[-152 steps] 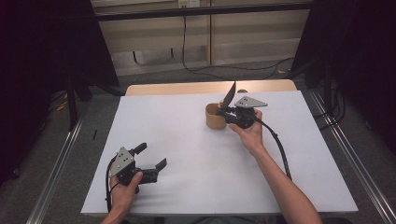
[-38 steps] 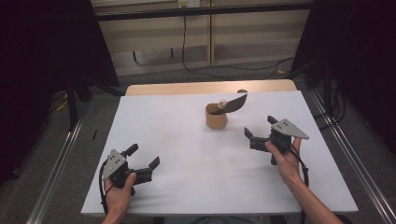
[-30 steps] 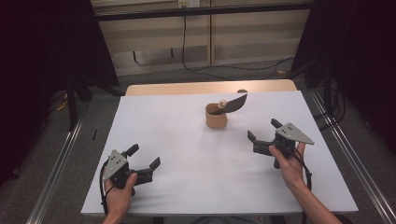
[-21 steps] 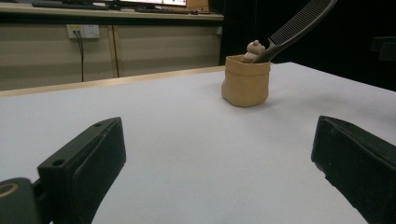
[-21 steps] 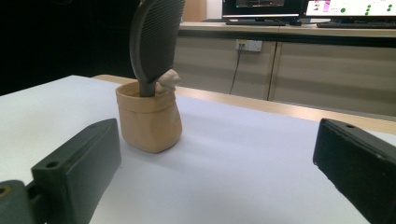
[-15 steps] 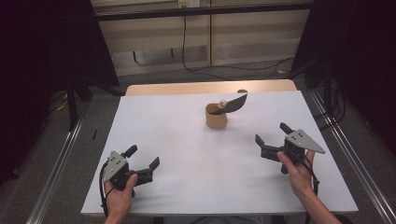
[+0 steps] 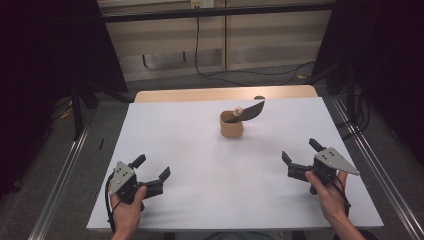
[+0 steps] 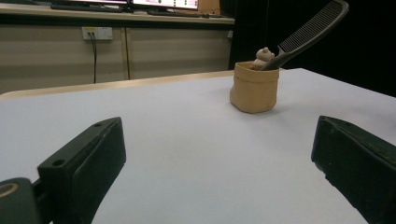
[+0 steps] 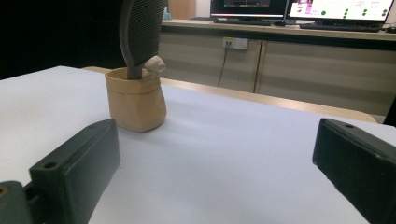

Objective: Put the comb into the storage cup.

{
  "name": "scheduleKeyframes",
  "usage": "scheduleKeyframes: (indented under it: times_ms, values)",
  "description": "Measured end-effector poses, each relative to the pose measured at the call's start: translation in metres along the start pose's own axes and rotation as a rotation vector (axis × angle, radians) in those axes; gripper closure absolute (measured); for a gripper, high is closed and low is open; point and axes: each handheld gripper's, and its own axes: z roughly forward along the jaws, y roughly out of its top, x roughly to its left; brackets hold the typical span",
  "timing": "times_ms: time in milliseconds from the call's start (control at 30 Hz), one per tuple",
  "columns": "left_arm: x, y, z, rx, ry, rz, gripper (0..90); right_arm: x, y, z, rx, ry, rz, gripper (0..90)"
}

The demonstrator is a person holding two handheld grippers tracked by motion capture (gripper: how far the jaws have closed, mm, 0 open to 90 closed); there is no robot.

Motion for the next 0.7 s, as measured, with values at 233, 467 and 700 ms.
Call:
scheduleKeyframes:
  times_ms: [233,467,700]
  values:
    - [-0.002,0.0,-0.008,-0.01,0.022,0.005,3.1,-0.001,-0.002,-0.01,0.005,-0.005,0.006,0.1]
    - [0.0,-0.006,-0.013,0.02,0.026,0.003,3.1,-0.003,-0.007,-0.024,0.01,-0.027,0.004,0.0]
    - [0.001,-0.009,-0.017,0.025,0.037,0.012,3.0,-0.006,-0.016,-0.04,0.033,-0.046,0.007,0.0]
